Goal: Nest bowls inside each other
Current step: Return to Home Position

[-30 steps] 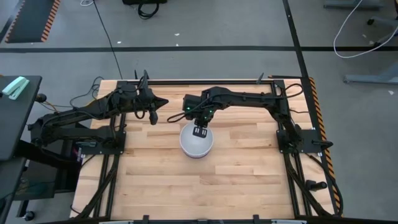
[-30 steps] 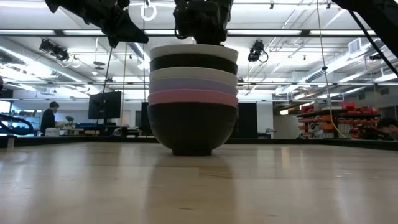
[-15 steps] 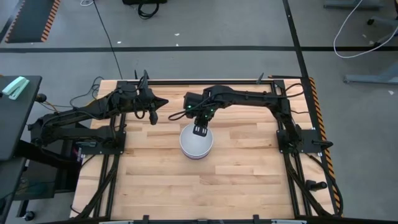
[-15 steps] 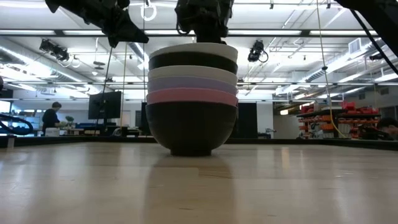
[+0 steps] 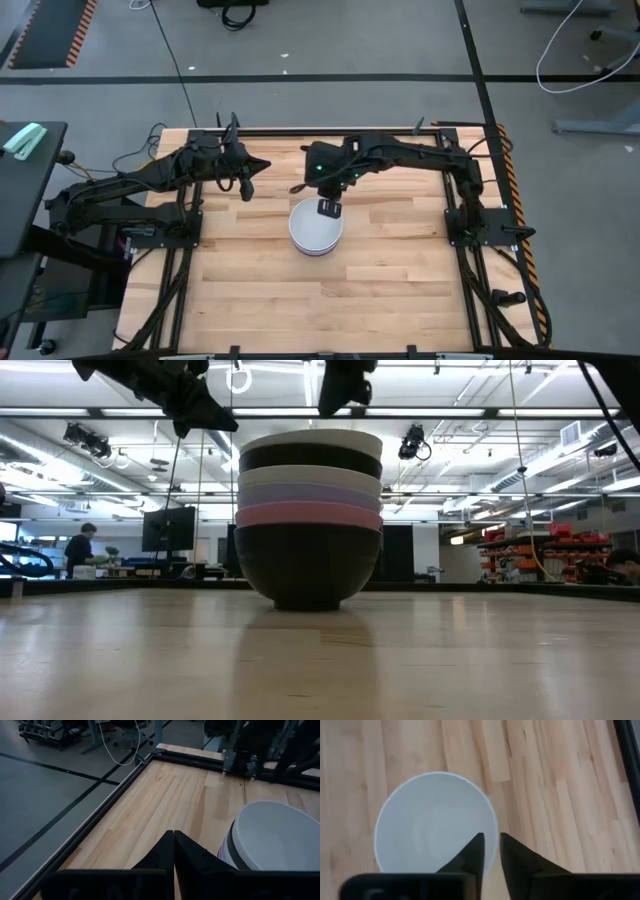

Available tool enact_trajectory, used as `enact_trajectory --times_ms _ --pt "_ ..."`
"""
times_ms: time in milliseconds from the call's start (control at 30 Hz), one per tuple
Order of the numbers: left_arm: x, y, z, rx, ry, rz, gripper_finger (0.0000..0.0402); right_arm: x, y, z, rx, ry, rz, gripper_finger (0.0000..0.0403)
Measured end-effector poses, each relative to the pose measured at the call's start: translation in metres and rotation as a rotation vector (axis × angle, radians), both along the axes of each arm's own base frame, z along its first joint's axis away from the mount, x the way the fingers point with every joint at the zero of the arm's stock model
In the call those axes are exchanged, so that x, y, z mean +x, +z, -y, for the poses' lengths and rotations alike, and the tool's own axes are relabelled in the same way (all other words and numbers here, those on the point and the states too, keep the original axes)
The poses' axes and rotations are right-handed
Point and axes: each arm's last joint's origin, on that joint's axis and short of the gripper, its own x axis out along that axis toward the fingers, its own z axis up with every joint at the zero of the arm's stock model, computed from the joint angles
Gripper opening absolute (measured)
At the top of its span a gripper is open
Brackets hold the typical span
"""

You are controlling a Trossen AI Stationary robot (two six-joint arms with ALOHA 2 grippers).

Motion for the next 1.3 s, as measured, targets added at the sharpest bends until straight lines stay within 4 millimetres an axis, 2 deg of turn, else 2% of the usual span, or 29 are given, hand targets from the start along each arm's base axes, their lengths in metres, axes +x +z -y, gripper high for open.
enact_trajectory --times_ms 133,200,333,667,800,1067,1167,1300 --pt "0.0 -0.001 0.0 -0.004 0.0 -0.01 0.0018 0.002 -0.005 -0.016 -0.015 0.047 -0.004 0.0019" --pt "0.0 -0.001 0.0 -0.004 0.0 -0.012 0.0024 0.005 -0.009 -0.024 -0.025 0.073 0.004 0.0007" --pt "0.0 -0.002 0.0 -0.006 0.0 -0.015 0.0028 0.006 -0.021 -0.03 -0.045 0.071 -0.034 0.001" --pt "-0.001 -0.003 0.0 -0.013 0.001 -0.029 0.001 0.006 -0.04 -0.025 -0.047 0.029 -0.094 0.0004" --pt "-0.001 -0.003 0.0 -0.013 0.001 -0.028 0.0017 0.006 -0.047 -0.024 -0.044 0.017 -0.115 0.0002" --pt "-0.001 -0.003 0.0 -0.013 0.001 -0.028 0.0027 0.003 -0.074 -0.025 -0.042 0.007 -0.207 0.0002" --pt "-0.001 -0.003 0.0 -0.013 0.001 -0.028 0.002 0.005 -0.073 -0.024 -0.059 0.018 -0.181 0.0001" --pt "-0.001 -0.003 0.0 -0.013 0.001 -0.027 0.0012 0.002 -0.061 -0.025 -0.07 0.035 -0.123 0.0001"
